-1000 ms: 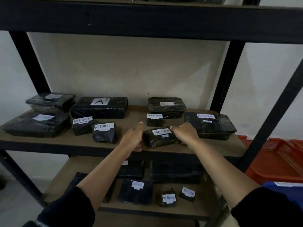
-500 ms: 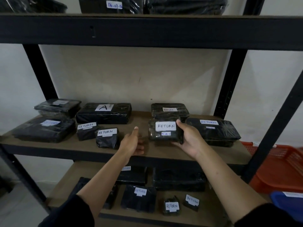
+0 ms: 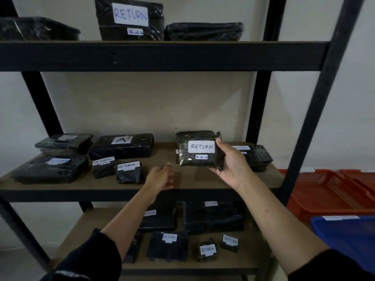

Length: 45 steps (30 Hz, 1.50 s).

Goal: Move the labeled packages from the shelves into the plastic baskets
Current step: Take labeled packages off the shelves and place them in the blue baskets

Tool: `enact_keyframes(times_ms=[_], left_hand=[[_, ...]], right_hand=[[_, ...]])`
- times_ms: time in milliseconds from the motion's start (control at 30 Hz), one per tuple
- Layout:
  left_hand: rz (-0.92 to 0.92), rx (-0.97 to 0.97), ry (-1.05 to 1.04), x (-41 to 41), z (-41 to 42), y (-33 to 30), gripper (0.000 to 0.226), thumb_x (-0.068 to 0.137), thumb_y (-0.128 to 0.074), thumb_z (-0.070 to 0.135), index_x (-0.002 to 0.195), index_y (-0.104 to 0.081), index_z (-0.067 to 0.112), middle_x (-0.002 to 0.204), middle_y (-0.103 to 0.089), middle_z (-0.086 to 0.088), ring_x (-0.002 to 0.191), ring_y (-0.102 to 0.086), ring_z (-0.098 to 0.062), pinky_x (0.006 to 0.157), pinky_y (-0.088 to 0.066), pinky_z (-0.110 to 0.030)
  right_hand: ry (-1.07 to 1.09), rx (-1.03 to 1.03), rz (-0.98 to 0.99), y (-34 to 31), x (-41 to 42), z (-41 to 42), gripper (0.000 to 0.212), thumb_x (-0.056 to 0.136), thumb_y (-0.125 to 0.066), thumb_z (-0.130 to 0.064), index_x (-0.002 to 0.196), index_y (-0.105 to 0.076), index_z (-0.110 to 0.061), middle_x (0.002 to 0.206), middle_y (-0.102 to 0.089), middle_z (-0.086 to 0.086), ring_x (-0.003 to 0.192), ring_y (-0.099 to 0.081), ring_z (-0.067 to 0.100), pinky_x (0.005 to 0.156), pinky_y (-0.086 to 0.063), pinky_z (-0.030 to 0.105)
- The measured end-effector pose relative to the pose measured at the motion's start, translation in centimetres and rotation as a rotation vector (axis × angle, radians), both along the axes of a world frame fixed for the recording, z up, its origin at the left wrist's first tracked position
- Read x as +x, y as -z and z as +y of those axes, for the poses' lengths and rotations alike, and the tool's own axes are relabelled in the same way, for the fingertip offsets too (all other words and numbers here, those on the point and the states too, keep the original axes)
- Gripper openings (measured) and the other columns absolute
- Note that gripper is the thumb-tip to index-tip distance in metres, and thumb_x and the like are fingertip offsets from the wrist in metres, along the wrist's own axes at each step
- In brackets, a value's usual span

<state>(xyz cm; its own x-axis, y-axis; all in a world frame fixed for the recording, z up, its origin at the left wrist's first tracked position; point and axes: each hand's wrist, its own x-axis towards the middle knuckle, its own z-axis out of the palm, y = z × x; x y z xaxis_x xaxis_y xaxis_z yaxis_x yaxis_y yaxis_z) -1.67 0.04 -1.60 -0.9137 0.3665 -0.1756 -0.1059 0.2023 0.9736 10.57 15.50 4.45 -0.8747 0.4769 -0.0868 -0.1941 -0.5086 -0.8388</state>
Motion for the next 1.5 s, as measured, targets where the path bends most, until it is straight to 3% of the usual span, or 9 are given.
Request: enact_keyframes(times_ms=[200, 333, 633, 900, 1133, 1200, 1267, 1367, 1500], left_hand=[[0.122, -0.065, 0.205, 5.1, 1.3, 0.4, 0.020, 0.094, -0.047, 0.018, 0.095, -0.065, 0.010, 0.092, -0.068, -0.008, 0.083, -0.063, -0.018, 0.075, -0.051, -0.029], [0.140, -0.185, 0.485, 9.1, 5.1, 2.5, 0.018, 0.094, -0.049, 0.015, 0.084, -0.064, 0.015, 0.081, -0.067, -0.001, 0.071, -0.061, -0.013, 0.066, -0.046, -0.022], [0.130, -0.233, 0.788, 19.5, 18.6, 7.0, 0.016, 0.094, -0.051, 0.018, 0.101, -0.065, 0.013, 0.094, -0.065, -0.004, 0.080, -0.062, -0.014, 0.075, -0.050, -0.026], [0.108, -0.261, 0.624, 26.1, 32.5, 11.4, 0.005, 0.089, -0.056, 0.017, 0.089, -0.060, 0.018, 0.077, -0.058, 0.000, 0.071, -0.055, -0.014, 0.069, -0.047, -0.027], [0.017, -0.389, 0.386, 28.6, 36.8, 15.9, 0.020, 0.091, -0.048, 0.019, 0.073, -0.054, 0.014, 0.069, -0.055, -0.006, 0.068, -0.052, -0.020, 0.075, -0.051, -0.042], [-0.089, -0.336, 0.333, 29.0, 37.2, 16.8, 0.009, 0.092, -0.048, 0.022, 0.097, -0.055, 0.018, 0.083, -0.062, -0.003, 0.078, -0.061, -0.020, 0.080, -0.053, -0.043], [-0.177, -0.278, 0.297, 29.1, 37.6, 17.6, 0.028, 0.093, -0.048, 0.022, 0.121, -0.050, 0.017, 0.095, -0.065, -0.002, 0.088, -0.065, -0.020, 0.080, -0.055, -0.039], [-0.168, -0.268, 0.277, 29.0, 37.7, 18.1, 0.033, 0.094, -0.048, 0.022, 0.127, -0.050, 0.017, 0.094, -0.066, 0.001, 0.089, -0.066, -0.019, 0.087, -0.055, -0.042], [-0.123, -0.279, 0.259, 29.4, 37.4, 18.5, 0.036, 0.096, -0.046, 0.027, 0.131, -0.048, 0.021, 0.099, -0.065, 0.003, 0.092, -0.065, -0.015, 0.090, -0.052, -0.041]], right_hand=[[0.167, -0.054, -0.093, 2.7, 4.4, 0.3, 0.017, 0.095, -0.056, -0.027, 0.101, -0.064, -0.012, 0.097, -0.073, 0.011, 0.091, -0.068, 0.027, 0.074, -0.055, 0.045], [0.288, -0.067, -0.191, 5.4, 9.4, 2.6, 0.020, 0.096, -0.056, -0.028, 0.101, -0.064, -0.010, 0.094, -0.073, 0.012, 0.088, -0.069, 0.027, 0.071, -0.055, 0.043], [0.632, -0.022, -0.406, 10.1, 23.5, 15.1, 0.024, 0.097, -0.054, -0.027, 0.094, -0.064, -0.005, 0.083, -0.069, 0.012, 0.066, -0.066, 0.024, 0.055, -0.058, 0.036], [0.653, -0.016, -0.597, 15.8, 30.5, 30.0, 0.026, 0.097, -0.054, -0.031, 0.100, -0.062, -0.006, 0.107, -0.067, 0.017, 0.101, -0.065, 0.035, 0.089, -0.054, 0.053], [0.443, 0.064, -0.795, 23.0, 28.7, 37.1, 0.027, 0.098, -0.053, -0.027, 0.112, -0.057, -0.005, 0.107, -0.067, 0.016, 0.097, -0.065, 0.031, 0.087, -0.055, 0.049], [0.366, 0.060, -0.823, 24.9, 27.4, 37.6, 0.028, 0.098, -0.052, -0.028, 0.113, -0.058, -0.005, 0.101, -0.067, 0.013, 0.094, -0.064, 0.029, 0.081, -0.056, 0.045], [0.319, 0.042, -0.823, 26.4, 26.2, 37.9, 0.031, 0.098, -0.051, -0.031, 0.114, -0.057, -0.005, 0.104, -0.066, 0.013, 0.097, -0.064, 0.029, 0.072, -0.055, 0.040], [0.294, 0.024, -0.835, 28.0, 25.2, 38.4, 0.035, 0.097, -0.052, -0.036, 0.113, -0.057, -0.005, 0.107, -0.066, 0.013, 0.097, -0.063, 0.028, 0.062, -0.053, 0.034], [0.255, 0.174, -0.867, 29.4, 25.3, 38.3, 0.045, 0.093, -0.057, -0.038, 0.120, -0.050, -0.003, 0.118, -0.062, 0.016, 0.104, -0.061, 0.027, 0.086, -0.053, 0.041]])
